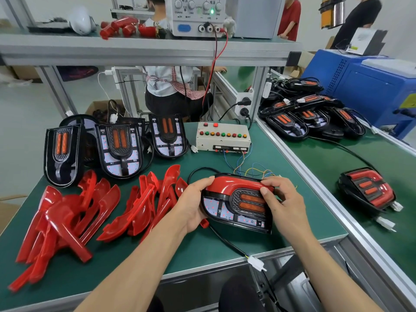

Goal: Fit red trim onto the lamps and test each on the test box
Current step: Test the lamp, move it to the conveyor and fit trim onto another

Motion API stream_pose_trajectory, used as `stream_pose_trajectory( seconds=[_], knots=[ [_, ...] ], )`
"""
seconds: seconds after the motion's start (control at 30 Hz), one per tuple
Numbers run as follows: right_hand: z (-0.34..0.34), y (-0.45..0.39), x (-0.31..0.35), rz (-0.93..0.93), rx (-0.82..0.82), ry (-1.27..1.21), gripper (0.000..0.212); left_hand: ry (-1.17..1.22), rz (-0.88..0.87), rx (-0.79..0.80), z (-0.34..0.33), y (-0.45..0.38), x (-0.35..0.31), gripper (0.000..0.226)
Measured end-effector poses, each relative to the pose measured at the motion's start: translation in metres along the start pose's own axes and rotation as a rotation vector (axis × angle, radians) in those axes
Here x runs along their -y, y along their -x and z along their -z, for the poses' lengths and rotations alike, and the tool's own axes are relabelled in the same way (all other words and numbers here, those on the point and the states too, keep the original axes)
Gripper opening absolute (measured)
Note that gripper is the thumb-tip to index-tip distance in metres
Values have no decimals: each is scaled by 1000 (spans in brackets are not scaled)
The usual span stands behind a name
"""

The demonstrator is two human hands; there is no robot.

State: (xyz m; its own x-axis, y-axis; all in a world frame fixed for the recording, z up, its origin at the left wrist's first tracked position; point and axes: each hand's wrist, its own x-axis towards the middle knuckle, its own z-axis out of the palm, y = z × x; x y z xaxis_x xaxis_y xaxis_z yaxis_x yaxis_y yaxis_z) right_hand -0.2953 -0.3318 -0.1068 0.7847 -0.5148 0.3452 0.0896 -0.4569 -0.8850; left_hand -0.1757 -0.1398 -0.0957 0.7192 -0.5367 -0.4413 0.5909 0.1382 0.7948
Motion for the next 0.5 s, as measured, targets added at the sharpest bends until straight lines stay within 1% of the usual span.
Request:
stream_pose_trajectory(
  seconds=[0.1,0.27,0.37,0.4,0.5],
  knots=[
    [0,0,-1,22,-10,0,29,-23,-27,0,0,-1,2,27],
    [0,0,-7,-16,-30,-49,28,-209,-162,28,0,0,4,36],
    [1,1,-9,-33,-33,-114,27,-243,-231,30,0,1,5,34],
    [1,1,-10,-34,-33,-131,26,-248,-251,23,-1,2,5,36],
    [1,1,-11,-49,-31,-154,25,-262,-318,6,-3,5,7,54]
  ],
)
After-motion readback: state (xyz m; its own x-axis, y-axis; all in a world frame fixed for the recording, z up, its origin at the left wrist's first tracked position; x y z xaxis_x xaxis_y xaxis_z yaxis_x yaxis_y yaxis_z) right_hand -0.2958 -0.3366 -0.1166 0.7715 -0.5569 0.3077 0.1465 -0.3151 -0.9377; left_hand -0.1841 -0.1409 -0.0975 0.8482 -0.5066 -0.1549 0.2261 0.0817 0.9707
